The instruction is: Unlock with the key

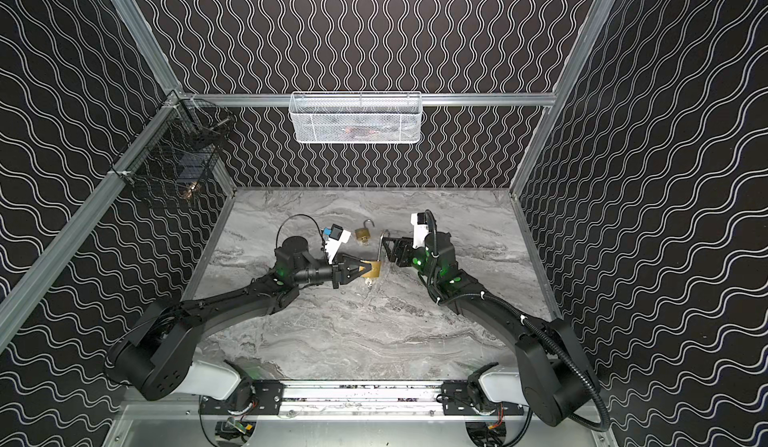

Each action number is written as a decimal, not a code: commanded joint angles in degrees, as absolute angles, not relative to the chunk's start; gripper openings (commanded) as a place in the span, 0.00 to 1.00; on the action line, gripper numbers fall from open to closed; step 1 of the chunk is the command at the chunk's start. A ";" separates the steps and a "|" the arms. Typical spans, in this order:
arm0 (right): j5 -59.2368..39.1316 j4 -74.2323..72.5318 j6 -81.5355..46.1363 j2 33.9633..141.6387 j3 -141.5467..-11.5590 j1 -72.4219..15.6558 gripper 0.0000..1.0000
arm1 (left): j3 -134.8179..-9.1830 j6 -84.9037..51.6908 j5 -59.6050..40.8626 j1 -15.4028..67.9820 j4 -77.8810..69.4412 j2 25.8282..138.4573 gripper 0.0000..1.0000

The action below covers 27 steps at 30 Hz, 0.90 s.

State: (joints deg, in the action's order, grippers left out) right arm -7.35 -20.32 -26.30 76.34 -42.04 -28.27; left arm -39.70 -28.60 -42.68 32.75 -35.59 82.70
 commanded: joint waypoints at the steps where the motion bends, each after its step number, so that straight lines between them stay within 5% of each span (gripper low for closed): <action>1: 0.73 -13.10 -25.71 76.99 -43.62 -28.69 0.69 | -40.98 -24.46 -35.24 32.78 -30.91 81.44 0.00; 6: 0.51 -13.18 -25.15 77.46 -42.96 -29.21 0.75 | -43.81 -22.49 -19.34 32.89 -21.72 82.35 0.00; 11: -3.52 -15.65 -24.68 76.39 -39.66 -29.26 0.84 | -48.65 -23.22 -14.81 31.01 -19.27 88.81 0.00; 15: -0.43 -18.54 -24.11 67.19 -30.91 -29.18 0.99 | -50.19 -26.59 -18.84 24.92 -20.27 94.18 0.00; 27: 6.91 -11.29 -21.47 48.52 -21.23 -26.57 0.99 | -51.62 -35.90 -28.06 12.39 -25.31 107.42 0.00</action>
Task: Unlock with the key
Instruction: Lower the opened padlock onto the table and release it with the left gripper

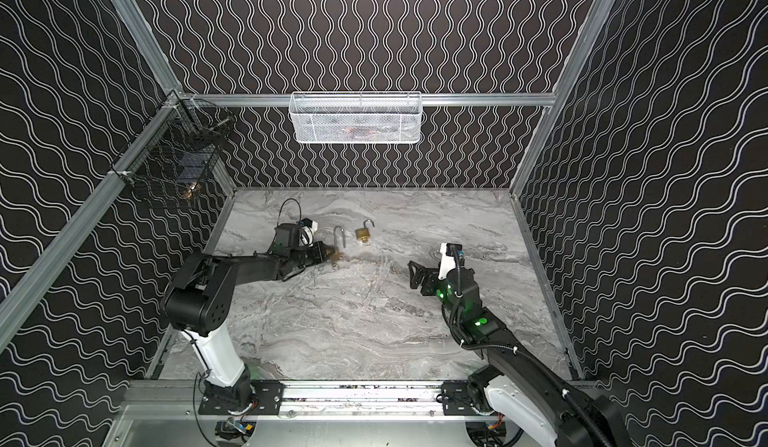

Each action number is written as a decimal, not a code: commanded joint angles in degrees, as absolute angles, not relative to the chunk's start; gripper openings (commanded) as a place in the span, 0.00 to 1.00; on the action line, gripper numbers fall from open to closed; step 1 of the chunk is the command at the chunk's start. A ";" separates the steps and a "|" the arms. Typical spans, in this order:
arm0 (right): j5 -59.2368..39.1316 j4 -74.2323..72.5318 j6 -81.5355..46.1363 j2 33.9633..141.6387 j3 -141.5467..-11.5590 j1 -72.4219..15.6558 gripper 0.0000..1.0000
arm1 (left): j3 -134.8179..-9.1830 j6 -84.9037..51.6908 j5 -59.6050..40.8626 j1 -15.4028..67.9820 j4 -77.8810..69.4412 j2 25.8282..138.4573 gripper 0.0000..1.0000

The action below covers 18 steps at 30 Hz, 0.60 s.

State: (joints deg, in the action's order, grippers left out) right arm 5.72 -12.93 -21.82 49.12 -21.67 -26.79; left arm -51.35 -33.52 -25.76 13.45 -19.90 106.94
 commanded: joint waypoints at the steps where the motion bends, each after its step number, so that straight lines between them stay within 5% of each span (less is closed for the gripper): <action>1: 6.65 -11.49 -21.66 48.66 -21.18 -26.49 0.99 | -51.72 -36.08 -27.89 11.69 -24.84 107.64 0.00; 5: 5.28 -13.01 -22.30 50.45 -21.09 -26.43 0.99 | -52.38 -34.70 -28.39 9.79 -23.23 108.50 0.20; 10: 5.98 -12.91 -23.19 49.86 -20.83 -23.16 0.99 | -54.51 -30.63 -25.57 9.43 -16.37 107.92 0.82; 18: 11.41 -16.84 -22.88 47.66 -17.36 -6.73 0.99 | -55.93 -22.82 -12.84 9.51 -4.03 101.69 0.99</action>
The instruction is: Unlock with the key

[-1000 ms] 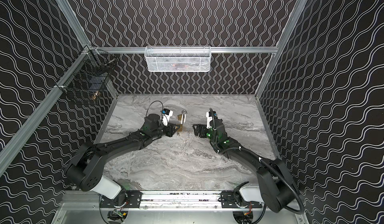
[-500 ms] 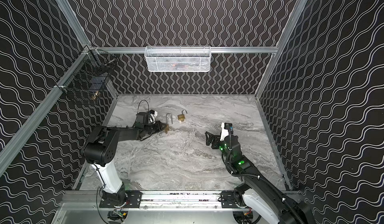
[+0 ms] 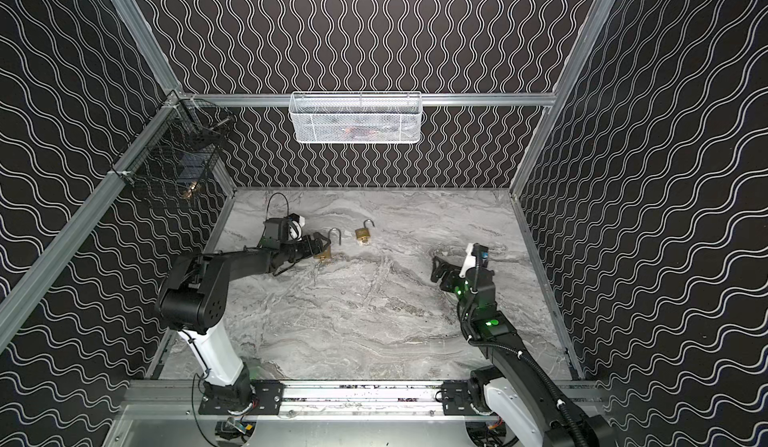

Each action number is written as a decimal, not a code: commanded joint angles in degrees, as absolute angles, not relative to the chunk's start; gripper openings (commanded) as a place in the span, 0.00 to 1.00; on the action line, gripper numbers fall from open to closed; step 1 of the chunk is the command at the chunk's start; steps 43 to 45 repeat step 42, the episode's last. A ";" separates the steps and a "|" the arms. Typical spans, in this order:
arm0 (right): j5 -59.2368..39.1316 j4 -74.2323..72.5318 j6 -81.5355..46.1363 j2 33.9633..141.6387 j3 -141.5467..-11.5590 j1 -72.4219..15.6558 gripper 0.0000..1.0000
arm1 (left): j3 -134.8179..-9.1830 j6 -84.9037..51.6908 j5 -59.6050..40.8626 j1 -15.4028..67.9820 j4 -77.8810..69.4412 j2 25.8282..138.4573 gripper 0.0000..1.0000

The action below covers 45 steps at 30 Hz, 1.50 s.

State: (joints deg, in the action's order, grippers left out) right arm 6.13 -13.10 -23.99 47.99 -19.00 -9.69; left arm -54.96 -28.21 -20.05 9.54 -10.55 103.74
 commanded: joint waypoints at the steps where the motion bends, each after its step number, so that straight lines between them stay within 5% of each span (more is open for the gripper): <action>1: 13.28 -19.89 -20.15 47.40 -15.76 -5.69 0.99 | -55.79 -21.62 -9.78 9.66 -2.16 100.28 0.99; 6: 25.17 -52.51 -5.38 49.36 -1.77 -5.10 0.99 | -41.10 -16.93 9.65 10.19 -9.91 85.99 0.99; 11: 18.11 -66.20 -3.65 64.76 -1.58 -4.92 1.00 | -27.73 -6.71 19.63 9.92 -25.31 72.44 0.99; 19: 13.10 -99.27 4.53 93.39 -2.19 -3.83 0.99 | -17.68 1.47 15.81 5.85 -58.83 88.48 0.99; 21: 10.93 -84.51 4.31 88.36 -6.17 -3.84 1.00 | -17.45 1.73 10.05 3.00 -68.69 96.53 0.98; 23: 9.64 -71.95 2.24 86.13 -10.93 -2.16 1.00 | -20.67 1.33 8.10 2.99 -58.36 94.27 0.99; 39: 9.65 -65.99 -0.26 87.54 -15.17 0.18 1.00 | -20.41 2.37 9.00 3.60 -60.18 94.86 0.99; 45: 13.41 -74.91 0.81 88.57 -11.88 -0.62 1.00 | -20.31 2.42 9.22 3.78 -60.37 94.81 0.99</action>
